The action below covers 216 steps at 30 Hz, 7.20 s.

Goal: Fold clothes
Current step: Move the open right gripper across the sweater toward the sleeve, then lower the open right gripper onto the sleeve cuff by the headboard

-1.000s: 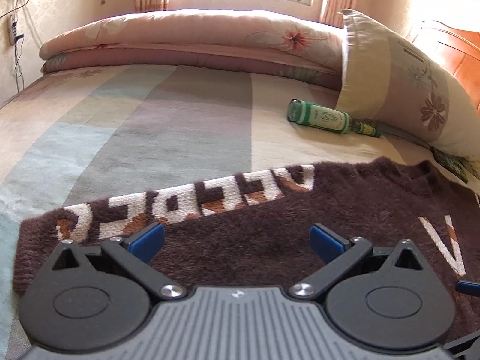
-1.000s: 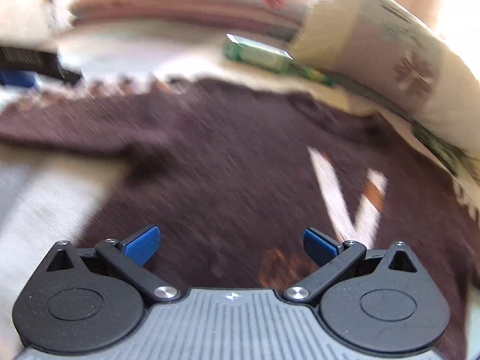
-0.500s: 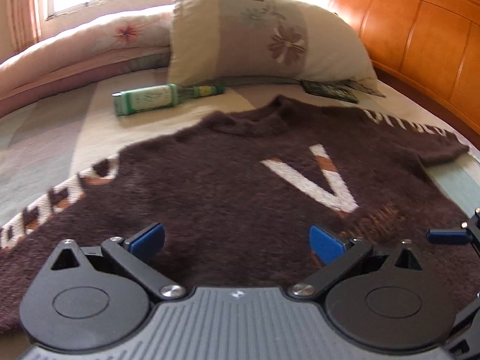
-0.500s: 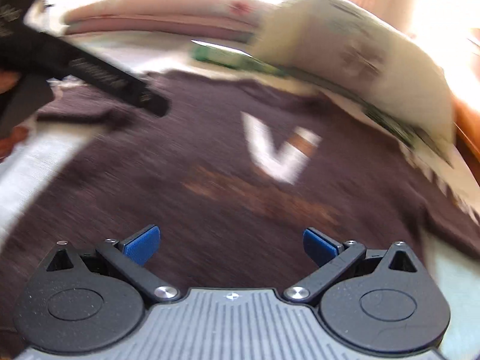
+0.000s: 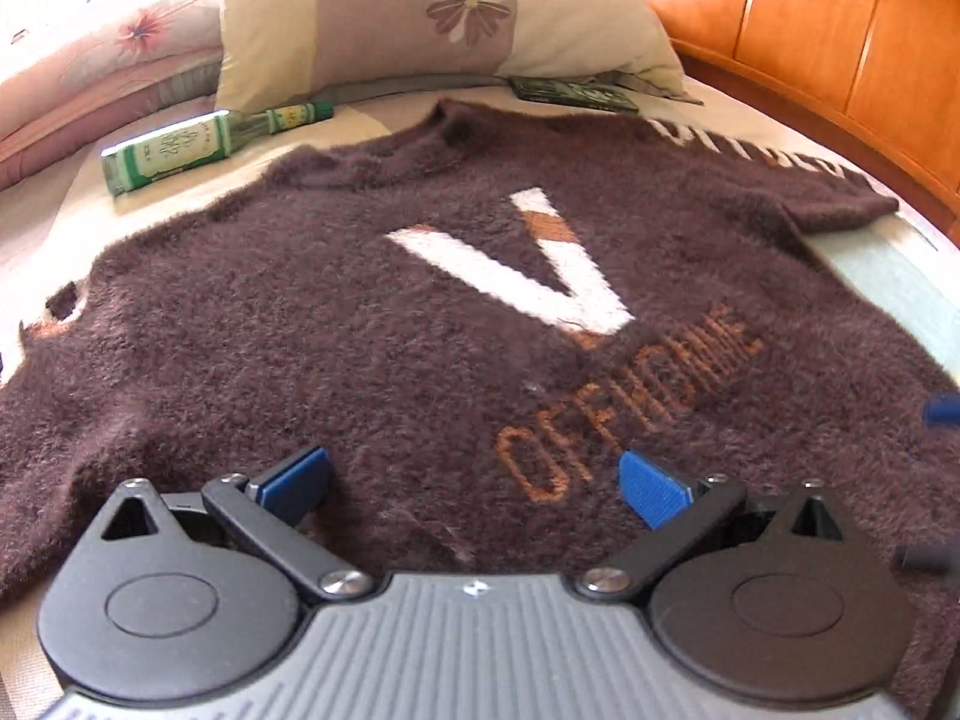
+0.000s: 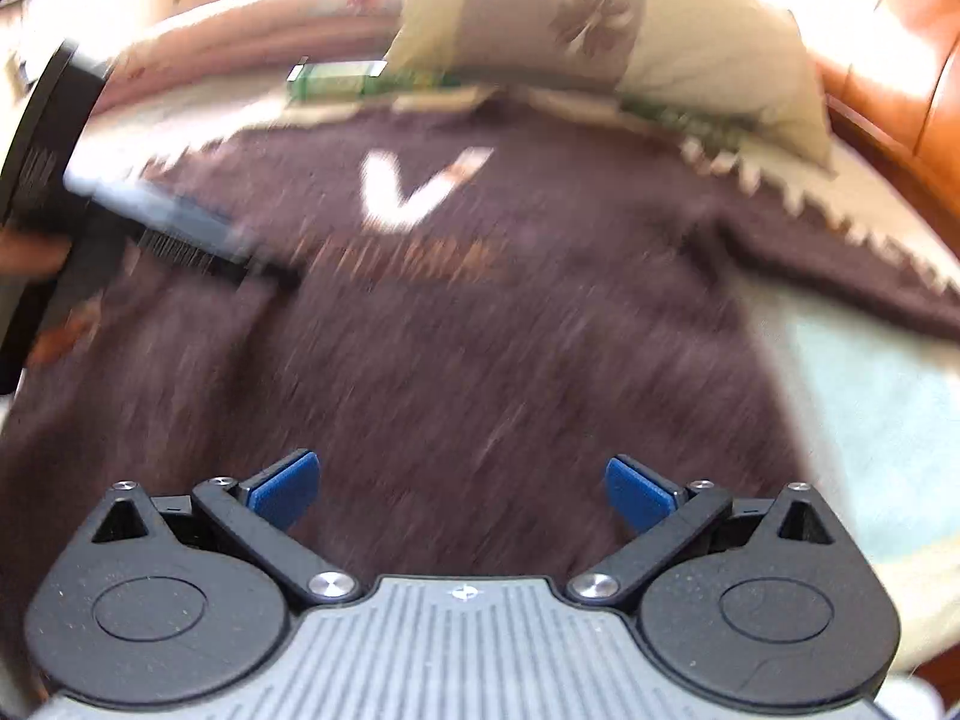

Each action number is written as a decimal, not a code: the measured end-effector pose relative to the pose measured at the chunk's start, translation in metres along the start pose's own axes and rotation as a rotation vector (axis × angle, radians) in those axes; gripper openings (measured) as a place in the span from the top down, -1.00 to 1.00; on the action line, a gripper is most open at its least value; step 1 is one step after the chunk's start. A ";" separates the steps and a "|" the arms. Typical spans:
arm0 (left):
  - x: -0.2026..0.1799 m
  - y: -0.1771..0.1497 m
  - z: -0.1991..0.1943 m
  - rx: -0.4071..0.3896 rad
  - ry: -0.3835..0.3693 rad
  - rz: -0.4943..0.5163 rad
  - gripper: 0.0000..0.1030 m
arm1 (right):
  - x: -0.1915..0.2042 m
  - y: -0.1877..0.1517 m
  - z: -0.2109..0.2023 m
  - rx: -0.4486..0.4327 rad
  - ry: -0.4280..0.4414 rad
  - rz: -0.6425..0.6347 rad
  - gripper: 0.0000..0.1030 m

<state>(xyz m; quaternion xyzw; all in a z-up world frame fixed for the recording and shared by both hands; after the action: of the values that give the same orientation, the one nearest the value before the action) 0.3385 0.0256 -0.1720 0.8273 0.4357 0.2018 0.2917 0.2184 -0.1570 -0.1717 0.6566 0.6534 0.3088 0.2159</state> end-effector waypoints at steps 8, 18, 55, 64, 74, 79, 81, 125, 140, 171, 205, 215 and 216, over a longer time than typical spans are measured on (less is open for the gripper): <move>0.004 0.000 0.003 -0.001 0.000 -0.006 -0.99 | -0.044 0.129 0.060 -0.099 0.045 0.087 -1.00; 0.008 0.001 0.007 -0.007 -0.004 -0.001 -0.99 | -0.097 0.114 0.128 -0.011 0.036 0.244 -1.00; 0.045 0.001 0.007 -0.107 -0.018 -0.018 -0.99 | -0.150 0.219 0.243 0.023 -0.300 0.394 -1.00; 0.042 0.001 0.004 -0.107 0.018 0.002 -0.99 | -0.172 0.208 0.187 -0.025 -0.139 0.351 -1.00; 0.041 0.004 0.008 -0.110 0.032 -0.012 -0.99 | -0.260 0.125 0.117 -0.018 -0.155 0.372 -1.00; 0.042 0.003 0.007 -0.114 0.027 -0.016 -0.99 | -0.255 0.152 0.116 -0.057 -0.142 0.418 -1.00; 0.042 0.003 0.008 -0.114 0.027 -0.016 -0.99 | -0.253 0.161 0.123 -0.070 -0.120 0.434 -1.00; 0.028 0.001 -0.049 -0.200 -0.013 -0.033 -0.99 | -0.004 -0.010 0.037 0.054 -0.089 -0.005 -1.00; 0.004 -0.003 -0.040 -0.162 -0.016 0.033 -0.99 | 0.008 -0.061 -0.022 0.008 -0.024 0.041 -1.00; -0.017 0.009 -0.032 -0.148 -0.089 0.023 -0.99 | 0.021 -0.070 -0.015 0.068 0.012 0.054 -1.00; -0.058 0.018 0.004 -0.146 -0.090 0.168 -0.99 | -0.272 0.048 0.040 -0.277 0.053 0.887 -1.00; -0.055 0.015 0.010 -0.130 -0.089 0.185 -0.99 | -0.345 0.063 0.056 -0.409 0.146 1.030 -1.00; -0.054 0.015 0.009 -0.129 -0.093 0.181 -0.99 | -0.348 0.067 0.058 -0.414 0.148 1.024 -1.00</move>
<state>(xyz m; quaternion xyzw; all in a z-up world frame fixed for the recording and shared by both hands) 0.3239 -0.0295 -0.1734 0.8512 0.3313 0.2163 0.3449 0.3225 -0.4990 -0.2101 0.8106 0.1901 0.5415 0.1161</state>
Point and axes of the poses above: each gripper's, at about its wrist camera, not at the fingertips, and z roughly the way its jaws point, x to its left, y to its top, the point moved 10 cm from there along z, roughly the way its jaws point, and after that the axes turned 10 degrees about z, right-handed, at the moved point
